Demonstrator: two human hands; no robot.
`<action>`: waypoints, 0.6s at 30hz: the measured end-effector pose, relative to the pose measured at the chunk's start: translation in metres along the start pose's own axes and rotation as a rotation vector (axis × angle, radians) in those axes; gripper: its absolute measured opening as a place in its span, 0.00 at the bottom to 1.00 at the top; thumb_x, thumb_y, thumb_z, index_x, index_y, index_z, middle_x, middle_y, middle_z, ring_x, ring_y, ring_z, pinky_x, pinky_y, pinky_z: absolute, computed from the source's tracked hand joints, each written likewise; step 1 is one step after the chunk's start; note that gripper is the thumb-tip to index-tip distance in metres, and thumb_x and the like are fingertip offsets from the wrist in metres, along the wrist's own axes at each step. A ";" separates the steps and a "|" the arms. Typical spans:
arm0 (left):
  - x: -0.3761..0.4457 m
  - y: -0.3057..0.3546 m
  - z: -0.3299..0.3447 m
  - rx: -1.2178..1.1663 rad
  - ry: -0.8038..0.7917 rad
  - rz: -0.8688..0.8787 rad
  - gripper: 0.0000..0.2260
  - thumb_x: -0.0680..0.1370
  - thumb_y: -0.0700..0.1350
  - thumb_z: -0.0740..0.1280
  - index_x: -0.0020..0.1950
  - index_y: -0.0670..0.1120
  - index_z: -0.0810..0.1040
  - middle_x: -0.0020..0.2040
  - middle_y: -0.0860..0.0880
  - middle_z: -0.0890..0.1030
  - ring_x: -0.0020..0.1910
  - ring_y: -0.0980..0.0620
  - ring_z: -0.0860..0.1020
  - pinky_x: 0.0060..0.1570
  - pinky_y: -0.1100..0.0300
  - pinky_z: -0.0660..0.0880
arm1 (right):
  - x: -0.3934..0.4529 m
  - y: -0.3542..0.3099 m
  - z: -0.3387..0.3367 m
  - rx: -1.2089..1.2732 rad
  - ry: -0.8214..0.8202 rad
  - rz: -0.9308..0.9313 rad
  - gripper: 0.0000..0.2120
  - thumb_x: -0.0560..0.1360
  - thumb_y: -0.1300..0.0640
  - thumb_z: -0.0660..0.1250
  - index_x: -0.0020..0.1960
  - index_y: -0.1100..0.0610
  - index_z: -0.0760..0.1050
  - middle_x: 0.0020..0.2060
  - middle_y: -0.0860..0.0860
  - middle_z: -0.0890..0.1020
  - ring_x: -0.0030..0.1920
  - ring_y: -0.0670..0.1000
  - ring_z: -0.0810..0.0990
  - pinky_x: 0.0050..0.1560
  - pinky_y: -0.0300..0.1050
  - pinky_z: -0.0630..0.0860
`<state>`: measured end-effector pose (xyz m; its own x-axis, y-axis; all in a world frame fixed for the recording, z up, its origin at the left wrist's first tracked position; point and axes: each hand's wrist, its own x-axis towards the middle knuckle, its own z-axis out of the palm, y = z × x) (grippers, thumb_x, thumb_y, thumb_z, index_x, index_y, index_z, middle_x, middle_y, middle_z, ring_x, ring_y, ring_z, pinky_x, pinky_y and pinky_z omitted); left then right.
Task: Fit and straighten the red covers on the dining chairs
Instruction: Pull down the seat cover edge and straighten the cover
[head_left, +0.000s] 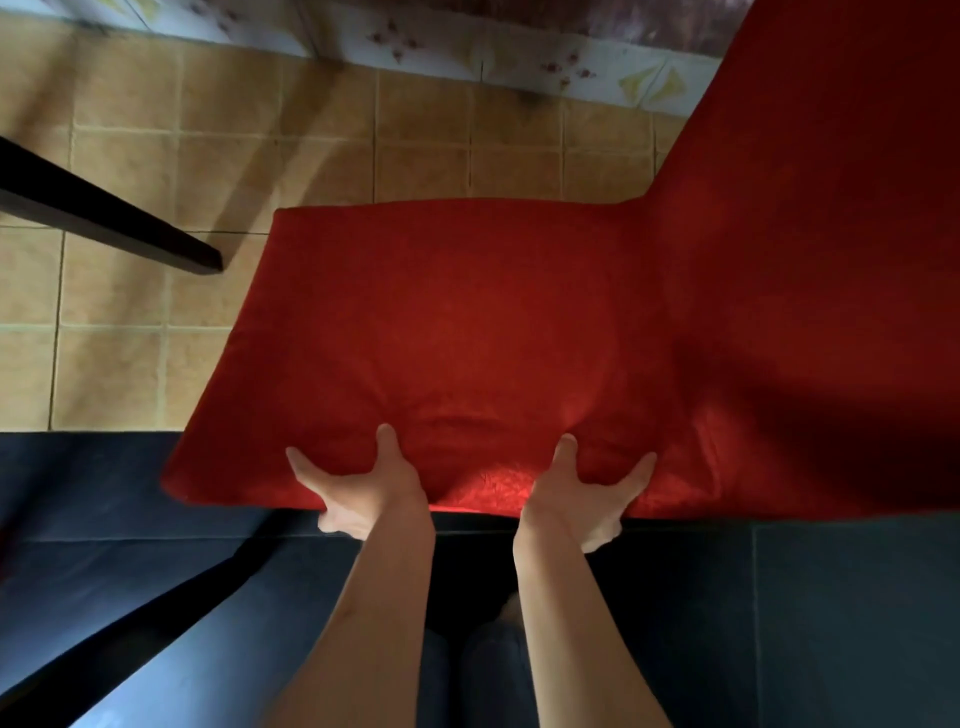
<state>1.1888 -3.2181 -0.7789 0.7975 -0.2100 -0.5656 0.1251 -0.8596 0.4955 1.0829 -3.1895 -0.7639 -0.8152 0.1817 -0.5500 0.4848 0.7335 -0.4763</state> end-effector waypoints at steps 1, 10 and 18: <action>0.000 -0.003 -0.001 -0.026 0.005 -0.028 0.42 0.69 0.52 0.77 0.75 0.65 0.55 0.65 0.36 0.66 0.43 0.43 0.71 0.49 0.55 0.65 | 0.000 0.001 -0.001 0.017 -0.007 -0.012 0.41 0.70 0.46 0.74 0.74 0.33 0.52 0.55 0.63 0.74 0.41 0.55 0.73 0.48 0.53 0.75; -0.007 -0.007 -0.015 -0.035 -0.016 -0.055 0.41 0.71 0.48 0.76 0.75 0.64 0.55 0.67 0.38 0.64 0.54 0.36 0.76 0.48 0.54 0.66 | -0.001 0.012 -0.010 0.047 -0.004 -0.009 0.40 0.71 0.47 0.74 0.74 0.32 0.53 0.52 0.58 0.74 0.39 0.53 0.72 0.45 0.51 0.73; 0.000 -0.024 -0.056 -0.017 -0.013 -0.062 0.41 0.71 0.48 0.76 0.76 0.63 0.55 0.67 0.37 0.65 0.52 0.39 0.75 0.48 0.54 0.64 | -0.033 0.036 -0.037 0.010 -0.019 0.023 0.40 0.72 0.46 0.73 0.73 0.31 0.51 0.57 0.62 0.74 0.42 0.55 0.72 0.52 0.57 0.76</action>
<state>1.2187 -3.1716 -0.7536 0.7805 -0.1626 -0.6037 0.1840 -0.8631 0.4703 1.1160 -3.1450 -0.7373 -0.7976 0.1856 -0.5739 0.5066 0.7225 -0.4704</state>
